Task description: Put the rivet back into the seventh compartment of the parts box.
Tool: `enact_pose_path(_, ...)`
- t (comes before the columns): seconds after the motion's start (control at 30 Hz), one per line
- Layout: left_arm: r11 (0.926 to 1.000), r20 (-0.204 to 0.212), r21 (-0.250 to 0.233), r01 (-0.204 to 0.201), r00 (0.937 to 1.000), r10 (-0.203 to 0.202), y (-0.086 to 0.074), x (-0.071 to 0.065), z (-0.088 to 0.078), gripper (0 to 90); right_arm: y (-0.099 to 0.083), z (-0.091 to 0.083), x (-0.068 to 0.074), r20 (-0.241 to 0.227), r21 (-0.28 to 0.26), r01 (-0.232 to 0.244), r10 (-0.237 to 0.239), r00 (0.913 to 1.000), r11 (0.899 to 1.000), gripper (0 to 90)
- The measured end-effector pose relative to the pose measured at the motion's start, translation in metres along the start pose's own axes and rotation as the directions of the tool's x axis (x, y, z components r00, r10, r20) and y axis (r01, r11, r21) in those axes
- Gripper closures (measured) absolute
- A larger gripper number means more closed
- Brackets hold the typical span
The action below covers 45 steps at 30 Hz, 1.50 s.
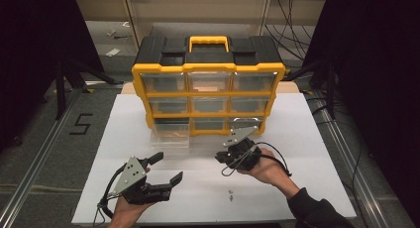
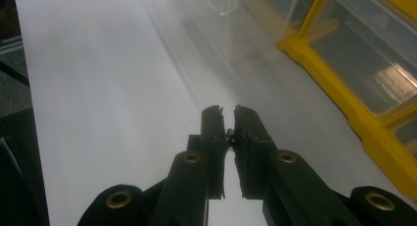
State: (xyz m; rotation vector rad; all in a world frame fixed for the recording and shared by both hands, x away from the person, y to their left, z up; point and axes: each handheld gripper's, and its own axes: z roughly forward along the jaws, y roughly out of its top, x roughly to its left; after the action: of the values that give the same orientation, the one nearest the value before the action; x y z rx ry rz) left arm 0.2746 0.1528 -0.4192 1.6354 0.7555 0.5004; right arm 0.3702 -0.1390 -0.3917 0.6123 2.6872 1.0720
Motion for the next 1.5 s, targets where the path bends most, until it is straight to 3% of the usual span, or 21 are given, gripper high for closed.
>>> enact_pose_path(0.5, 1.0, -0.001, 0.002, 0.0, 1.0, 0.0, 0.0, 0.0, 0.0, 15.5, 0.044, 0.006, -0.004, -0.007, -0.09, 0.008, -0.009, 0.9999, 0.996, 84.0)
enact_pose_path(0.77, 1.0, 0.0, -0.001, -0.005, 1.0, 0.005, 0.0, 0.0, -0.001, 15.5, 0.071, 0.023, -0.006, -0.019, -0.107, 0.004, -0.006, 0.9998, 0.994, 84.0)
enact_pose_path(1.13, 1.0, 0.002, -0.003, -0.004, 1.0, 0.004, 0.0, 0.0, -0.001, 15.5, 0.098, 0.055, -0.012, -0.013, -0.096, -0.027, 0.026, 0.9996, 0.995, 83.9)
enact_pose_path(1.5, 1.0, 0.004, 0.001, -0.001, 1.0, 0.001, 0.0, 0.0, -0.001, 15.5, 0.107, 0.077, -0.016, -0.022, -0.064, -0.046, 0.045, 0.9988, 0.997, 81.7)
